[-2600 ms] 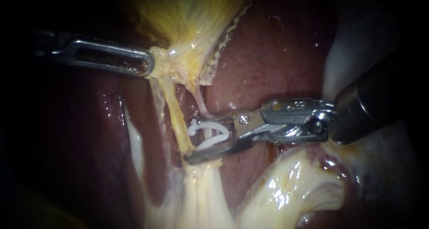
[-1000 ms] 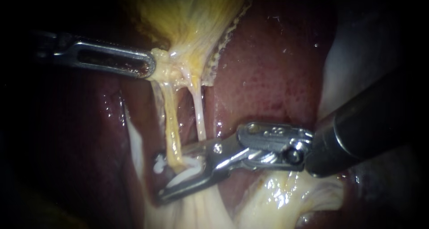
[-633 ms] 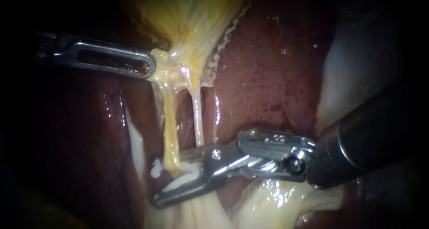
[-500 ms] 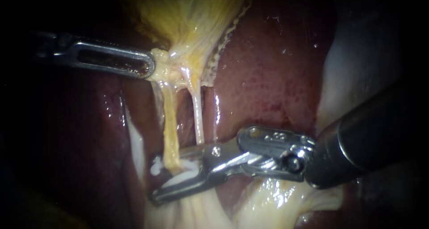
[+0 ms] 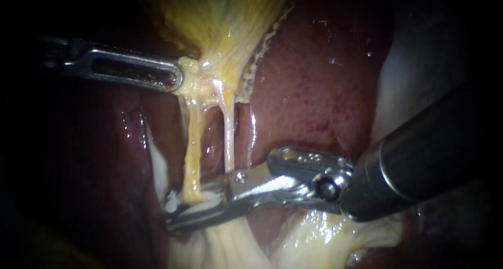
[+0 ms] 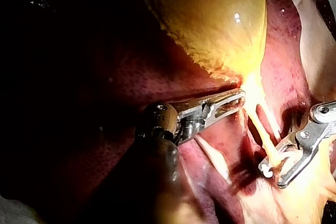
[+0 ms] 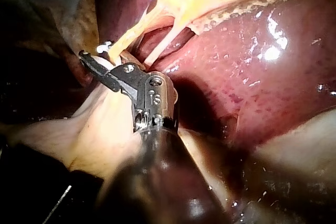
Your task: Clipping first clip left tube
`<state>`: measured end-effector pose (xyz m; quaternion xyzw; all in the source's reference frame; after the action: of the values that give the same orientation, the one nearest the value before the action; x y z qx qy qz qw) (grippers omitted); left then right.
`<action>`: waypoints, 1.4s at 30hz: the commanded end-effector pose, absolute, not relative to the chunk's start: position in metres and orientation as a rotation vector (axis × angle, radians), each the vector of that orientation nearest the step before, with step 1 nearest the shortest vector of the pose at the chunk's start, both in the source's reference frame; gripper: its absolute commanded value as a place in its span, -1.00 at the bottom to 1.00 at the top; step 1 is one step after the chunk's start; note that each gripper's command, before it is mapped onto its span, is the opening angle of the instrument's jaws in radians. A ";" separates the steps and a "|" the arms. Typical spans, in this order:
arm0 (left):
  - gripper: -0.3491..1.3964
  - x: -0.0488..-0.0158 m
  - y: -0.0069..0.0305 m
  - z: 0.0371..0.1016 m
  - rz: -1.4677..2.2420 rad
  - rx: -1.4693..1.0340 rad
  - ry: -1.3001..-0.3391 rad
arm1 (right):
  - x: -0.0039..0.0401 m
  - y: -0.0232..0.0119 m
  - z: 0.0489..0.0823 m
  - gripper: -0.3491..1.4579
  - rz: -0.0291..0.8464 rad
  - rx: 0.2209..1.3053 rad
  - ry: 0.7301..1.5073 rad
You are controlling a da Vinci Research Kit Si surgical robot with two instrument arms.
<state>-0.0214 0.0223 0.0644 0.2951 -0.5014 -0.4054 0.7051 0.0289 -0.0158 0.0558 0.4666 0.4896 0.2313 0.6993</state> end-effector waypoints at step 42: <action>-1.00 -0.0215 0.0224 0.0642 -0.899 0.662 -1.115 | 0.0287 -0.0156 0.0574 -1.00 0.584 0.971 1.054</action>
<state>-0.0215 0.0224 0.0643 0.2977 -0.5014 -0.4040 0.7048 0.0288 -0.0156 0.0574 0.4385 0.4758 0.2638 0.7154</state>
